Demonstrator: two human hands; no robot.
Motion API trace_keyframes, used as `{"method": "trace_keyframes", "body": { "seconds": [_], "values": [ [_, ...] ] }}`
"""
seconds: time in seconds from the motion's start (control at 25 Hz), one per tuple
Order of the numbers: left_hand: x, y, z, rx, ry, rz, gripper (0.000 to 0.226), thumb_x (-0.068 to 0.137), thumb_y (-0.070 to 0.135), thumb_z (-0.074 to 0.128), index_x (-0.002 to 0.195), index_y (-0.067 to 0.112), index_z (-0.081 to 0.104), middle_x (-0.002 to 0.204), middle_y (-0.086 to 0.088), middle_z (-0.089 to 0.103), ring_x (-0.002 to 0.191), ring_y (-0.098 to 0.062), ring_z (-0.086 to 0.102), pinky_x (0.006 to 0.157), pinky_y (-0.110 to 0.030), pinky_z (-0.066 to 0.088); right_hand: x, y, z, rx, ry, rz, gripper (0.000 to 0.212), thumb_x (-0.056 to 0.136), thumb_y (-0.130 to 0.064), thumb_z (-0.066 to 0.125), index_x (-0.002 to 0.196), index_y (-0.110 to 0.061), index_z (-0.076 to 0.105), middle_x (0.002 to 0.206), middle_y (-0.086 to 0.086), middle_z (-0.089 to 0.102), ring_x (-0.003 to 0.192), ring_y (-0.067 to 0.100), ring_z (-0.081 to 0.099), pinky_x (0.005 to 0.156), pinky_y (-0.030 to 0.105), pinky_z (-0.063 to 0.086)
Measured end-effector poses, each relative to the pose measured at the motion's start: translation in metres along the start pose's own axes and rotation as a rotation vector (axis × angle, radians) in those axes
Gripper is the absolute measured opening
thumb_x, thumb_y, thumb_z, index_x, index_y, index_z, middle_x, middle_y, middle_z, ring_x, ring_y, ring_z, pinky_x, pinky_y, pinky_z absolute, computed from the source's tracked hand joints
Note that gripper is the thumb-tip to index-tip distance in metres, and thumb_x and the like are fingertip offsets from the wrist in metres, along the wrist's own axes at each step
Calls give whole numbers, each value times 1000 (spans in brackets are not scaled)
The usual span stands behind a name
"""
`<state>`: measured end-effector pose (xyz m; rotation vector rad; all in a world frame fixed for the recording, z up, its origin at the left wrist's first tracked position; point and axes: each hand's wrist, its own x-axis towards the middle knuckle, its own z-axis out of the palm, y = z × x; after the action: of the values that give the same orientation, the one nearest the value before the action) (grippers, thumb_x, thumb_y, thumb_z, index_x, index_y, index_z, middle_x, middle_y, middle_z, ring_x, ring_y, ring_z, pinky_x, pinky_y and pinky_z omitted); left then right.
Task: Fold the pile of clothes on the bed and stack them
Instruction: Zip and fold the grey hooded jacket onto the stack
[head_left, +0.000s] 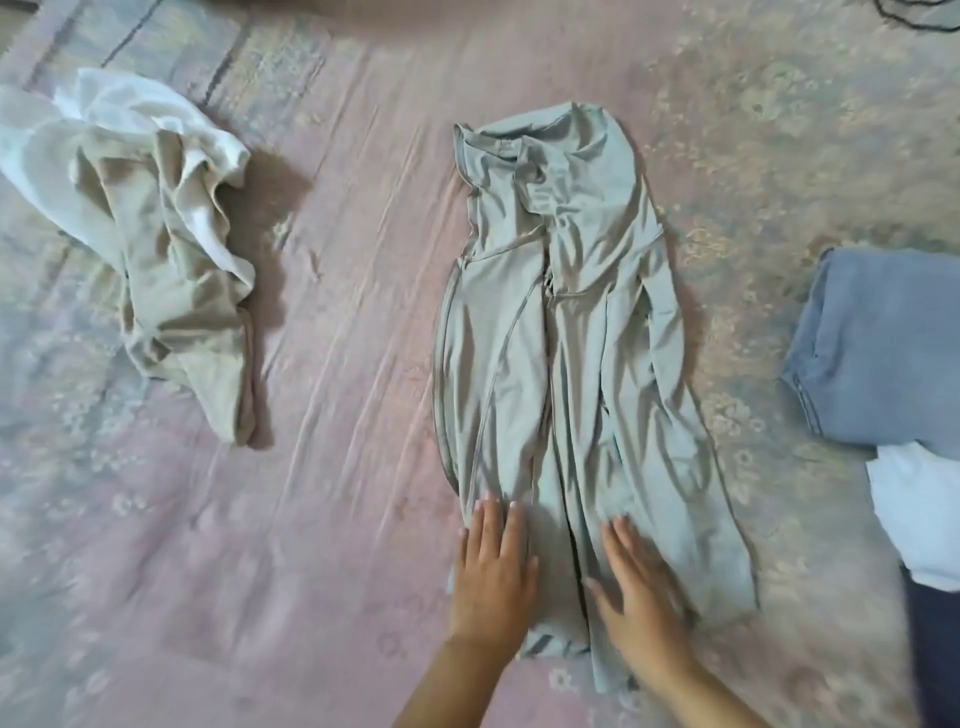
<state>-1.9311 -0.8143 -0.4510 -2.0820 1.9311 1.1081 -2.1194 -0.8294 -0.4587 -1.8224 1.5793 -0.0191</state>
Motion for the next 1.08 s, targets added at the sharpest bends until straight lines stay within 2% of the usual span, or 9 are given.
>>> {"method": "trace_keyframes", "body": {
  "seconds": [0.08, 0.24, 0.44, 0.52, 0.6, 0.76, 0.88, 0.96, 1.08],
  "values": [
    [-25, -4, 26, 83, 116, 50, 54, 82, 32, 35, 132, 14, 45, 139, -15, 51, 128, -30, 46, 92, -45, 52, -26, 19, 18, -159, -74, -156, 68, 96, -54, 27, 152, -18, 16, 157, -4, 15, 146, 10, 7, 114, 20, 9],
    [-42, 1, 57, 158, 297, 187, 50, 87, 28, 35, 130, 10, 54, 144, -18, 44, 131, -34, 45, 96, -48, 49, -34, 51, 36, -361, 11, -348, 95, 70, -38, 77, 144, -9, 26, 160, -4, -10, 147, 11, -6, 115, 29, 6],
    [-53, 8, 83, -347, 743, -169, 39, 95, 19, 46, 126, -5, 48, 122, -26, 53, 111, -36, 52, 92, -39, 48, -42, 74, 54, -382, 234, -466, 68, 99, -52, 26, 139, 2, 39, 150, 16, 32, 140, 28, 26, 109, 42, 25],
    [-48, 13, 80, -476, 845, -314, 31, 95, 14, 54, 119, -5, 55, 104, -17, 55, 91, -30, 55, 80, -44, 52, -44, 68, 56, -327, 352, -429, 65, 99, -50, 28, 125, 2, 56, 125, 14, 51, 113, 30, 48, 94, 42, 38],
    [-43, 20, 80, -628, 855, -384, 28, 94, 21, 58, 116, 3, 58, 97, -4, 53, 85, -19, 51, 79, -37, 47, -54, 66, 67, -287, 437, -415, 63, 97, -53, 33, 119, -1, 60, 102, 8, 51, 89, 26, 49, 78, 37, 42],
    [-29, 23, 97, -769, 933, -338, 25, 89, 20, 65, 110, 11, 57, 99, 1, 58, 87, -12, 50, 74, -22, 37, -56, 75, 85, -261, 480, -469, 56, 91, -43, 48, 120, 4, 60, 93, 11, 54, 85, 25, 51, 78, 34, 42],
    [-26, 14, 111, -603, 1064, -215, 19, 82, 1, 66, 101, 1, 61, 96, -12, 60, 73, -10, 42, 63, -18, 27, -57, 80, 72, 3, 502, -468, 29, 88, -16, 52, 107, 0, 68, 92, 7, 64, 90, 11, 58, 85, 15, 43],
    [-25, 9, 118, -517, 1187, -136, 17, 79, -6, 66, 95, -4, 60, 92, -18, 58, 73, -14, 39, 63, -17, 27, -58, 78, 55, 386, 416, -267, 17, 88, -4, 60, 95, -16, 70, 83, -10, 67, 81, -8, 59, 75, 2, 41],
    [-20, 8, 118, -470, 1342, -3, 20, 71, -18, 56, 87, -6, 58, 93, -12, 45, 71, -4, 30, 70, -3, 33, -48, 80, 38, 901, 247, -70, 20, 88, -3, 59, 91, -21, 67, 66, -12, 68, 57, -6, 59, 52, 5, 42]
  ]
}}
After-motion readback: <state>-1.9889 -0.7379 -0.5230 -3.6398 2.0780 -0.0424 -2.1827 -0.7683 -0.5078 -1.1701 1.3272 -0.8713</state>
